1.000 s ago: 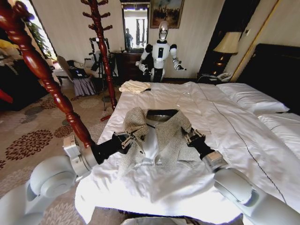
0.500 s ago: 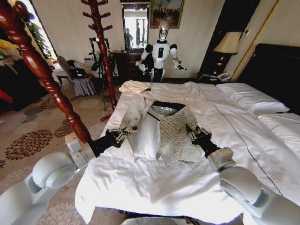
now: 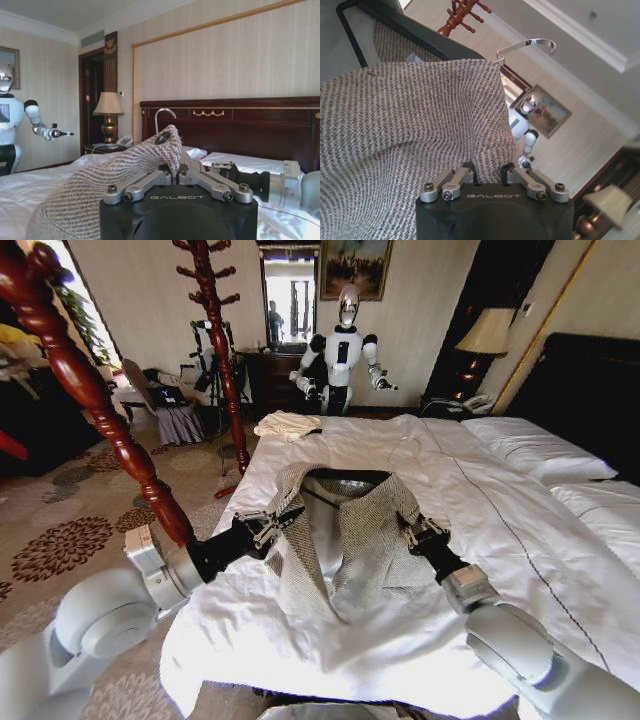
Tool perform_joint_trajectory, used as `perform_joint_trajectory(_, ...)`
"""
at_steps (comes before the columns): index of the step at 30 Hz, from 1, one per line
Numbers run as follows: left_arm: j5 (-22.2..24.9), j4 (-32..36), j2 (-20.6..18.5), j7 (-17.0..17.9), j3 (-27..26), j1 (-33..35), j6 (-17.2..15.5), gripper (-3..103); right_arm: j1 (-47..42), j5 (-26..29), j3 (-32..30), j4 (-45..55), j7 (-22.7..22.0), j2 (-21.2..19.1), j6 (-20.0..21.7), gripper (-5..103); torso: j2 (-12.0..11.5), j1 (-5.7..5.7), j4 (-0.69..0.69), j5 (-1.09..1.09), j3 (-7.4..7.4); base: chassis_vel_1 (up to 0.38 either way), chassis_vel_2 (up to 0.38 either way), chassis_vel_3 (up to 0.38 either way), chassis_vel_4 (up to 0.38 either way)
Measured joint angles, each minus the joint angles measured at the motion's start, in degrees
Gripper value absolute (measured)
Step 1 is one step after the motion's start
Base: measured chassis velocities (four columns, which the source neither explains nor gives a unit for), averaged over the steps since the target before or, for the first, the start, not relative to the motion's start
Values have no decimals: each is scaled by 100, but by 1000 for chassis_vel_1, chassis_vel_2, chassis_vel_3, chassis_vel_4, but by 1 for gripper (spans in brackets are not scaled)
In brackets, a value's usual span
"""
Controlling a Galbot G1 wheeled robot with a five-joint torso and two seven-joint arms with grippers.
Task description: Pick up the clothes from the bed and hang them on the clothes hanger.
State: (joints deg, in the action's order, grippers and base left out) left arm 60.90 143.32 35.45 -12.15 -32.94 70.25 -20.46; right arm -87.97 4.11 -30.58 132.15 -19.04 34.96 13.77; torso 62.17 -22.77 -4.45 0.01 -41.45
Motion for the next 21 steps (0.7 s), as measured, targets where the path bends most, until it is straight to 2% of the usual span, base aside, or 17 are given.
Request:
perform_joint_trajectory(1, 0, 0, 0, 0, 0, 0, 0, 2, 0, 0, 0, 0, 0, 0, 0, 23, 0, 0, 0, 0, 0, 0, 0, 0, 0)
perform_joint_trajectory(6, 46, 0, -13, -51, 41, 13, -9, 2, 17, -1089, -132, -296, 280, 9, -260, 23, 0, 0, -1, -1, 0, 0, 0, 0, 0)
perform_joint_trajectory(7, 46, 0, -13, -51, 41, 13, -9, 2, 17, -1089, -132, -296, 280, 9, -260, 23, 0, 0, -1, -1, 0, 0, 0, 0, 0)
perform_joint_trajectory(10, 124, 0, -26, -52, 33, -27, -7, 2, -19, -1595, -162, -404, 383, 10, -349, 23, 0, 0, -1, -1, 0, 0, 0, 0, 0)
perform_joint_trajectory(16, 281, -2, -50, -51, 5, -107, 2, 2, -35, -1859, -142, -517, 462, -9, -370, 23, 0, 0, -2, -1, 0, 0, 0, 0, 0)
perform_joint_trajectory(21, 42, -3, -72, -93, 143, -46, 3, 2, 10, -1637, 41, -408, 475, -11, -314, 23, 0, 0, -1, -2, 0, 0, 0, 0, 0)
